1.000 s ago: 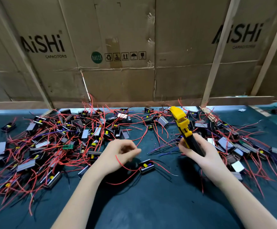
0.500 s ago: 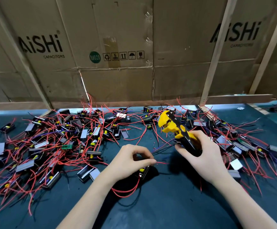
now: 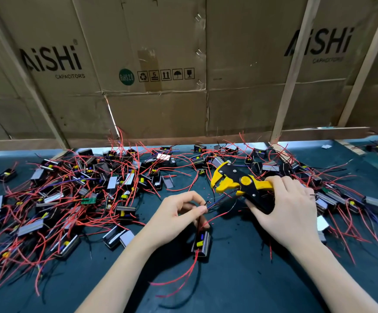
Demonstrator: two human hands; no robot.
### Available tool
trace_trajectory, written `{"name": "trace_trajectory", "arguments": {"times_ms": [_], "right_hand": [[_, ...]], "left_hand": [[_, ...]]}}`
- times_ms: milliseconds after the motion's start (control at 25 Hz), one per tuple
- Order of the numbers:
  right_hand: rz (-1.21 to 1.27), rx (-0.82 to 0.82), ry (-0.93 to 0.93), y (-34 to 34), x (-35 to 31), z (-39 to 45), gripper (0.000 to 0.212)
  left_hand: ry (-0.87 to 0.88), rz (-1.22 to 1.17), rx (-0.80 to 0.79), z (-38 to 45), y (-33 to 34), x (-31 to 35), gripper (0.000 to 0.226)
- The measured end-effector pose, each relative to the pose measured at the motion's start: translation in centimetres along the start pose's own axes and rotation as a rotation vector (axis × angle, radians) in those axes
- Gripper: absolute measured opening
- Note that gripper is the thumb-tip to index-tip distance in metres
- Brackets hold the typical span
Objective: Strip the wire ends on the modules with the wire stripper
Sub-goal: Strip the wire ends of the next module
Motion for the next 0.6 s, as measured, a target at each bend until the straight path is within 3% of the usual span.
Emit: {"name": "trace_trajectory", "arguments": {"times_ms": [200, 600], "right_hand": [[0.001, -0.032, -0.076, 0.2, -0.6, -0.3, 0.053], [0.047, -0.044, -0.134, 0.1, -1.4, -0.5, 0.051]], "left_hand": [[0.03, -0.013, 0.047, 0.2, -0.4, -0.3, 0.01], [-0.075, -0.109, 0.126, 0.5, 0.0, -1.0, 0.016]]}}
Point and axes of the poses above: each hand's wrist, its own z-axis towards the middle knuckle, its own y-axis out of the palm, x = y × z, the point moved 3 cm from there along z, towards the middle knuckle, and after that the axes turned 5 degrees about x, right-handed, at the moved point
